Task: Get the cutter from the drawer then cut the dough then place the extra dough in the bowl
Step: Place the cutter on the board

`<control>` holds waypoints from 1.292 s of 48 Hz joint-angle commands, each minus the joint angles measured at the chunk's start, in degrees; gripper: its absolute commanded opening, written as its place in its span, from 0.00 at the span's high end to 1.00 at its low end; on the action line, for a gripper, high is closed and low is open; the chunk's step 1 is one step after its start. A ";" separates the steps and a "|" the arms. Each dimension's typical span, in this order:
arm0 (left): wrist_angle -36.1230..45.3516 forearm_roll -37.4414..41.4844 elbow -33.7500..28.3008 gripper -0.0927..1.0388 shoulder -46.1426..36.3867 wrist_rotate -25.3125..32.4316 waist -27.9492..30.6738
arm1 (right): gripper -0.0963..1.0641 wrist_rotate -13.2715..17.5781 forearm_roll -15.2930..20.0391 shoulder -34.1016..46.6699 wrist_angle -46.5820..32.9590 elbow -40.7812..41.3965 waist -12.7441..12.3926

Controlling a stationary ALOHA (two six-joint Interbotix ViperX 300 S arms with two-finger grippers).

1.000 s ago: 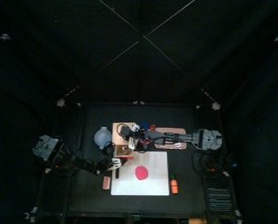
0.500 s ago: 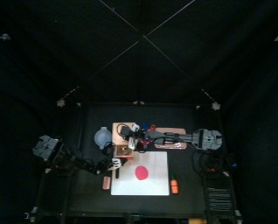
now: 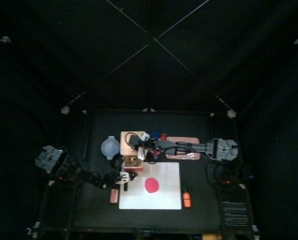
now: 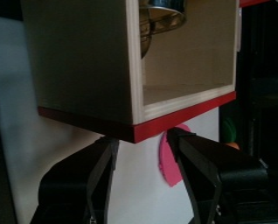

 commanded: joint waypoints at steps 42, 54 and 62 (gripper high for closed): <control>-2.90 54.58 18.28 0.19 -37.53 19.34 11.95 | 0.89 0.00 0.00 -2.29 1.32 -2.02 0.18; -2.90 70.84 19.34 0.19 -38.14 21.97 18.37 | 0.86 0.00 0.26 -6.86 4.04 -2.29 4.57; -2.90 74.18 20.30 0.19 -38.67 22.24 21.97 | 0.70 0.09 0.79 -8.53 3.60 -2.37 6.59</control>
